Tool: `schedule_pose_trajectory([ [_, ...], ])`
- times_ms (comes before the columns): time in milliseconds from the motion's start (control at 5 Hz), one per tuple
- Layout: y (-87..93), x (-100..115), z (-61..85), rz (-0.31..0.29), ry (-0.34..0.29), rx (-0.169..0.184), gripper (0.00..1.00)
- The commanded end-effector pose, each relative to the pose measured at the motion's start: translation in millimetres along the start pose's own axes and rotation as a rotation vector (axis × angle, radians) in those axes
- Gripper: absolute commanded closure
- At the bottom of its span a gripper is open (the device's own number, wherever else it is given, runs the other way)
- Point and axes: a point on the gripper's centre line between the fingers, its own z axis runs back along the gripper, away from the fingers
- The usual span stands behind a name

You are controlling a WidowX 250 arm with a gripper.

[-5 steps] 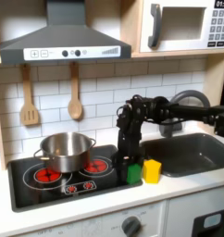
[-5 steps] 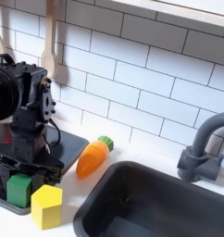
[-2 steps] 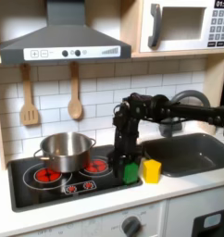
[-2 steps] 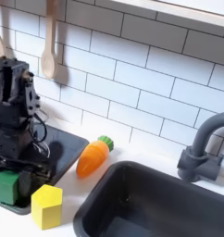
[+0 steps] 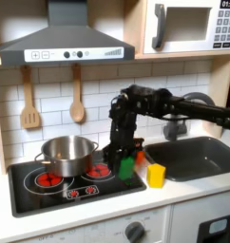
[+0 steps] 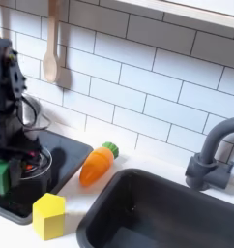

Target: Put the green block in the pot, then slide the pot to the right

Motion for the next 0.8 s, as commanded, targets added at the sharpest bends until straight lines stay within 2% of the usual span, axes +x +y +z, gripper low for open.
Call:
schedule_pose_trajectory([
  [0,17.5,11.7,17.2,0.041,-0.061,0.008,1.0],
  [400,29.7,36.7,38.2,0.114,-0.161,0.01,1.0],
  [600,32.5,47.0,38.2,0.143,-0.18,0.01,1.0],
])
